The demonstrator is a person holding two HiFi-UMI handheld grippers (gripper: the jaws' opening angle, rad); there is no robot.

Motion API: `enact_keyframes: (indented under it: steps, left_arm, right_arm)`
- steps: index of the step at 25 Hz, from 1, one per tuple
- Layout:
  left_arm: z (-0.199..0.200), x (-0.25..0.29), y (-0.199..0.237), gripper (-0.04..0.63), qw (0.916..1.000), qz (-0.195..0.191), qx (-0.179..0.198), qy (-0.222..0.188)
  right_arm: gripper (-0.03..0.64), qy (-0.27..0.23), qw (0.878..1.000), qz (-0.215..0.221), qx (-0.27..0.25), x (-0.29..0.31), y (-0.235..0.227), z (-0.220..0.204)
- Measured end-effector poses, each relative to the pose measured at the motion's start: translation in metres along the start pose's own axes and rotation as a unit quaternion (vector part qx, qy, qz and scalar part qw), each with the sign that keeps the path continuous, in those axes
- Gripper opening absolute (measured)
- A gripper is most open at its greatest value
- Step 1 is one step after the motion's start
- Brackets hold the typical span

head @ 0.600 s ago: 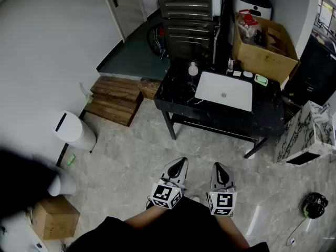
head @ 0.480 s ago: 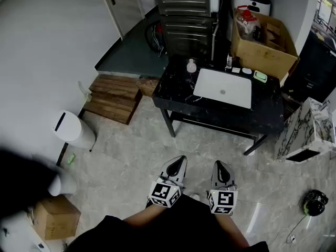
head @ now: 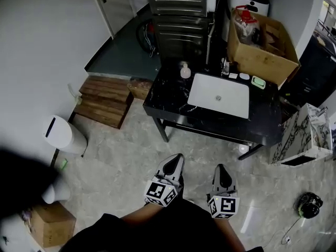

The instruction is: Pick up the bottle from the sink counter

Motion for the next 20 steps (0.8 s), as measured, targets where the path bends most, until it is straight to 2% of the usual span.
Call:
enact_keyframes:
  steps: [4,9,15,20]
  left_arm:
    - [0.008,0.044,0.035,0.015,0.9999,-0.015,0.0,-0.001]
    - [0.022,0.09,0.092,0.015,0.9999,-0.01,0.001,-0.002]
    - [0.042,0.135,0.166,0.015,0.9996,-0.005,-0.024,0.012]
    - [0.052,0.162,0.216,0.015,0.9994,-0.016,-0.03,0.012]
  right_arm:
    - [0.038,0.034,0.999,0.006,-0.015,0.054,0.001,0.002]
    - [0.038,0.051,0.998,0.021,-0.035,0.136,0.015,0.016]
    - [0.038,0.068,0.994,0.045,-0.068,0.223,0.041,0.043]
    - [0.038,0.068,0.995,0.03,-0.074,0.282,0.051,0.051]
Point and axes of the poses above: the fingertips, and each gripper's own axes: x forward along the fingers, y to its left, z out of its top, the point moved 7 cm from there along -x, backward along the fingers, and after that the axes turned 2 degrees about -z, right-handed, at the moved point
